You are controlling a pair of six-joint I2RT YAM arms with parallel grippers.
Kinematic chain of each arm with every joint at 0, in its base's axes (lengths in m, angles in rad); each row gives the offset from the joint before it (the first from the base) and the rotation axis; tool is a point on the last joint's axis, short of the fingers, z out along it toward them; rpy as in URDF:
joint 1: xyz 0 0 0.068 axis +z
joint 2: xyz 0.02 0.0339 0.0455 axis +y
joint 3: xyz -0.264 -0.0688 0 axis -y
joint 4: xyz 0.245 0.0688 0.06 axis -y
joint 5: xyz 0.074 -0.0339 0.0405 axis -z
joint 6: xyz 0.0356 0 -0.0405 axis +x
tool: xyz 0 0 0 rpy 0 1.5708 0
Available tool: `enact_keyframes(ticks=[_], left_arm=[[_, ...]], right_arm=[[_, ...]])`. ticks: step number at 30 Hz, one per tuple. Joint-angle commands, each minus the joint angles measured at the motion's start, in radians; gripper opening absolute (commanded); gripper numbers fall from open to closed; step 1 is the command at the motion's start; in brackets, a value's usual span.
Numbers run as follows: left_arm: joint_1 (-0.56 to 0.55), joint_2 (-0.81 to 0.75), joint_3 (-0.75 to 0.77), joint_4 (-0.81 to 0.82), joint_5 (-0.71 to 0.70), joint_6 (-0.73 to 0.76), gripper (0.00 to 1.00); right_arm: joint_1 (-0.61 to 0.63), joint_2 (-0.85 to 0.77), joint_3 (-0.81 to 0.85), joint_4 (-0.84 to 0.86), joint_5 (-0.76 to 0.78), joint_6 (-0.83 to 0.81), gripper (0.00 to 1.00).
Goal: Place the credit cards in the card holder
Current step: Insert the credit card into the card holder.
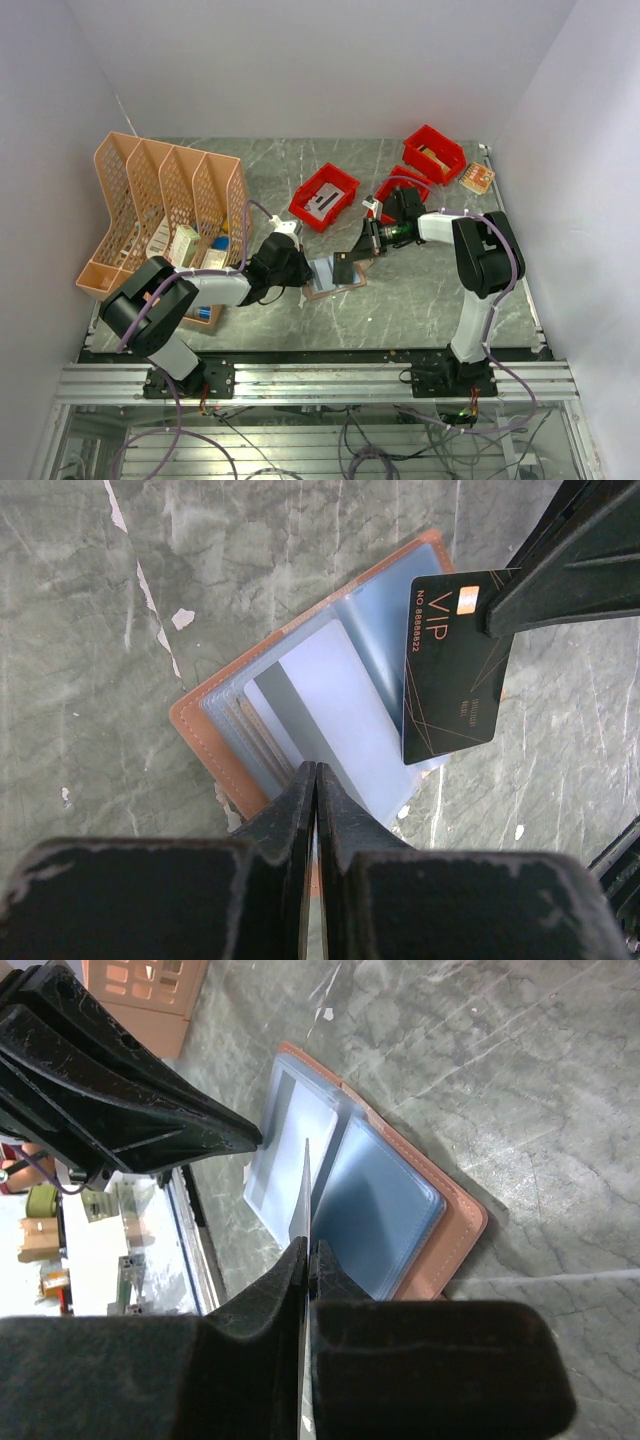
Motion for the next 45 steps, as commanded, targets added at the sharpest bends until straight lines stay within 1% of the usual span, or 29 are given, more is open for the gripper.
enact_keyframes(ticks=[1, 11, 14, 22, 26, 30, 36, 41, 45], left_arm=[[0.009, 0.021, 0.008, -0.037, 0.009, 0.027, 0.12], [0.009, 0.027, 0.012, -0.034, 0.017, 0.027, 0.12], [0.009, 0.031, 0.012, -0.029, 0.019, 0.027, 0.12], [0.008, 0.04, 0.015, -0.022, 0.026, 0.027, 0.12], [0.009, 0.037, 0.018, -0.028, 0.027, 0.028, 0.12], [0.008, 0.037, 0.023, -0.034, 0.028, 0.03, 0.13], [0.008, 0.031, 0.027, -0.041, 0.03, 0.031, 0.14], [0.008, 0.0, 0.034, -0.065, 0.033, 0.035, 0.17], [0.009, -0.038, 0.038, -0.092, 0.028, 0.025, 0.22]], right_arm=[[0.017, 0.026, 0.027, -0.018, 0.033, -0.023, 0.0], [0.027, 0.052, 0.049, 0.019, 0.058, 0.028, 0.0], [0.031, 0.086, 0.056, 0.022, 0.062, 0.038, 0.0], [0.033, 0.085, 0.068, 0.047, 0.086, 0.075, 0.0], [0.036, 0.1, 0.091, -0.005, 0.081, 0.032, 0.0], [0.054, 0.114, 0.125, -0.097, 0.082, -0.047, 0.0], [0.068, 0.127, 0.147, -0.181, 0.111, -0.104, 0.0], [0.083, 0.136, 0.161, -0.22, 0.129, -0.127, 0.0], [0.092, 0.151, 0.187, -0.245, 0.13, -0.142, 0.0]])
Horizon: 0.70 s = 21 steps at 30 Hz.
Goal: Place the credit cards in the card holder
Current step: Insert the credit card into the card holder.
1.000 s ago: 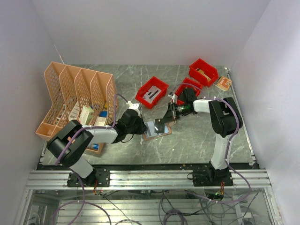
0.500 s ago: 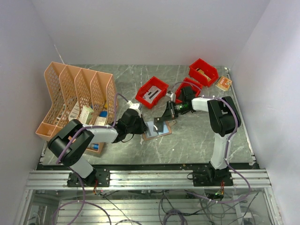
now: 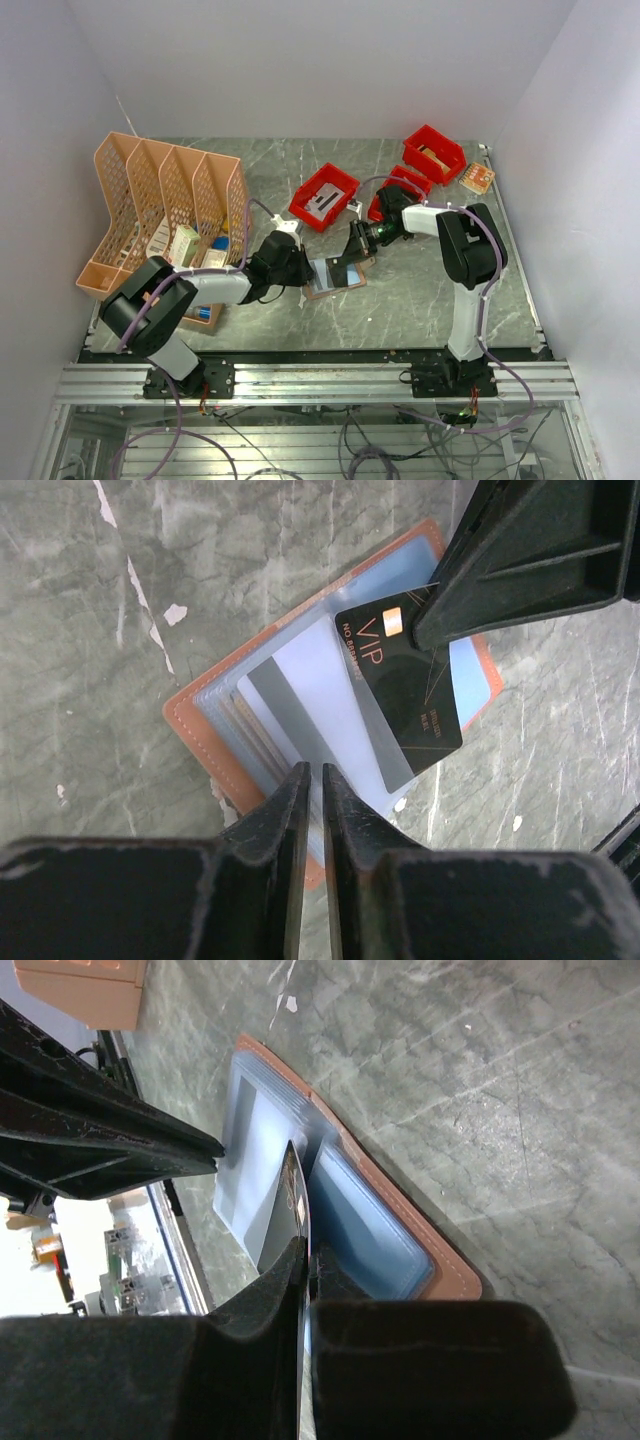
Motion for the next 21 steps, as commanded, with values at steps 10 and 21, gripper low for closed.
enact_keyframes(ticks=[10, 21], left_arm=[[0.007, -0.068, -0.001, -0.078, 0.0, -0.017, 0.35], [0.007, 0.01, 0.011, -0.036, 0.024, -0.033, 0.32]], right_arm=[[0.031, 0.064, 0.074, -0.093, 0.069, -0.059, 0.0], [0.033, 0.077, 0.105, -0.143, 0.147, 0.004, 0.0]])
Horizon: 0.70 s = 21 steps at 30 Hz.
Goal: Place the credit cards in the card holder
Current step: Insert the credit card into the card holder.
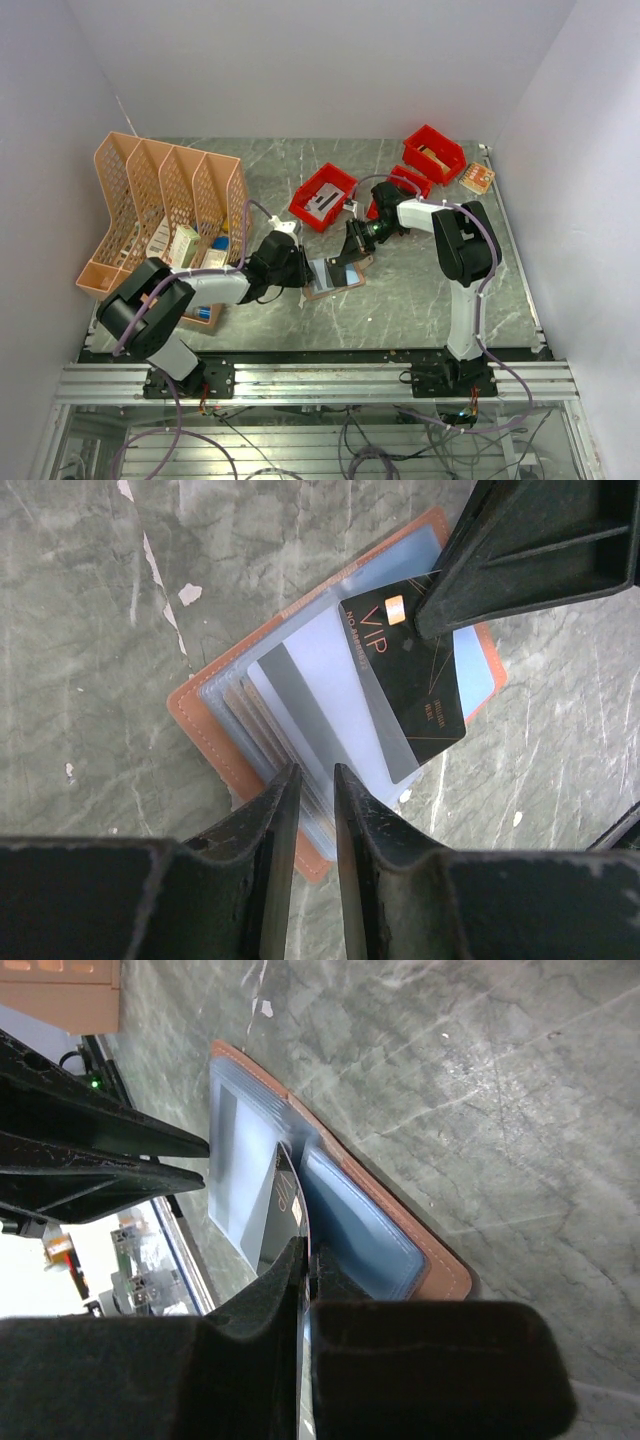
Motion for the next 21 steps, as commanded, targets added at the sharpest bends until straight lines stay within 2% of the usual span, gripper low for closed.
enact_keyframes(ticks=[1, 15, 21], left_arm=[[0.006, 0.039, 0.012, 0.031, 0.023, -0.011, 0.32], [0.006, 0.082, 0.057, 0.021, 0.035, 0.016, 0.3], [0.006, -0.046, 0.042, -0.062, -0.051, 0.012, 0.34]], right_arm=[[0.012, 0.033, 0.012, -0.02, 0.093, 0.011, 0.0], [0.032, 0.025, -0.001, 0.059, 0.03, 0.067, 0.07], [0.032, 0.015, -0.023, 0.08, 0.02, 0.071, 0.13]])
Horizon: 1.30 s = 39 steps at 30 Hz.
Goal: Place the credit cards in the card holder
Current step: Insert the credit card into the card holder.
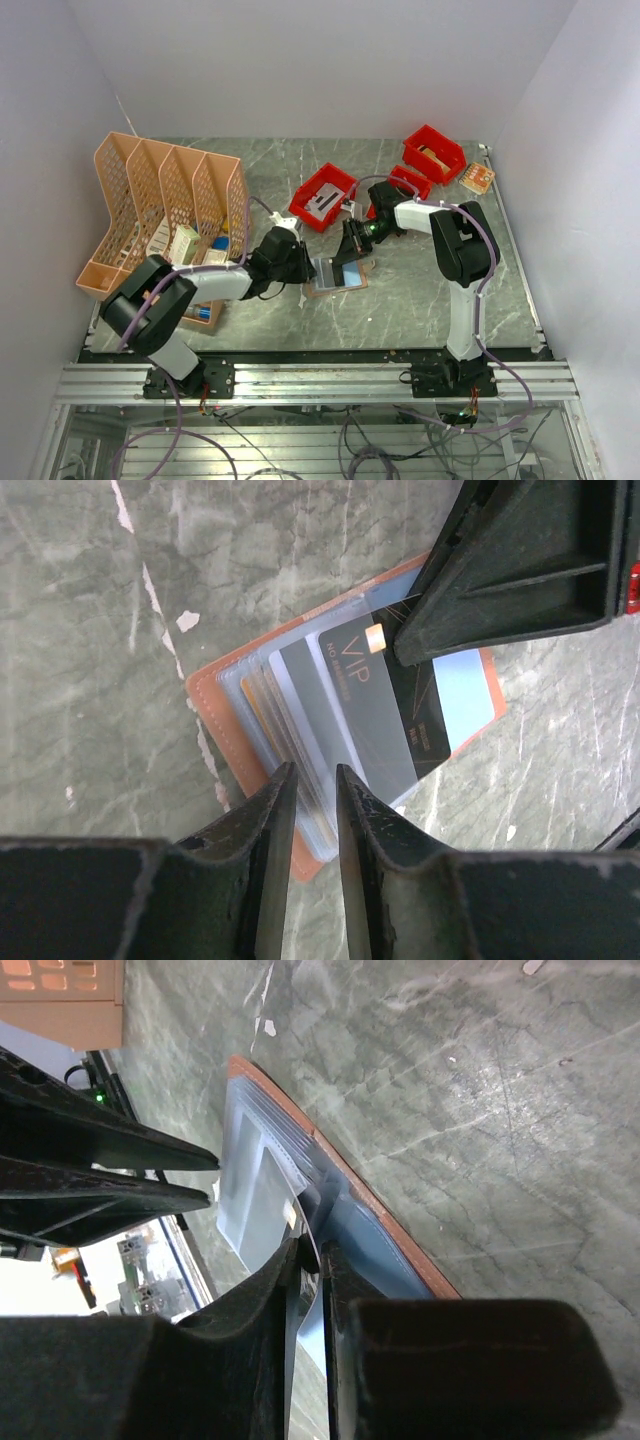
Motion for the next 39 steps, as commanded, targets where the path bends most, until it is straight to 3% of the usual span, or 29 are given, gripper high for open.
enact_keyframes(ticks=[1, 7, 12, 19, 30, 39], left_arm=[[0.001, -0.116, 0.0, -0.089, -0.066, 0.013, 0.35], [-0.049, -0.151, 0.037, -0.046, -0.064, -0.084, 0.35], [-0.182, -0.035, 0.147, -0.071, -0.202, -0.175, 0.28], [-0.302, 0.152, 0.353, -0.253, -0.427, -0.201, 0.23], [-0.358, 0.371, 0.604, -0.5, -0.593, -0.262, 0.25], [-0.36, 0.401, 0.625, -0.564, -0.701, -0.314, 0.29]], right_arm=[[0.013, 0.011, -0.023, 0.04, 0.009, 0.0, 0.13], [0.012, 0.009, -0.027, 0.049, 0.003, 0.005, 0.15], [0.011, 0.009, -0.029, 0.055, 0.005, 0.007, 0.15], [0.011, 0.009, -0.036, 0.057, 0.008, 0.006, 0.15], [0.011, 0.009, -0.041, 0.063, 0.006, 0.007, 0.16], [0.011, 0.009, -0.044, 0.064, 0.003, 0.006, 0.17]])
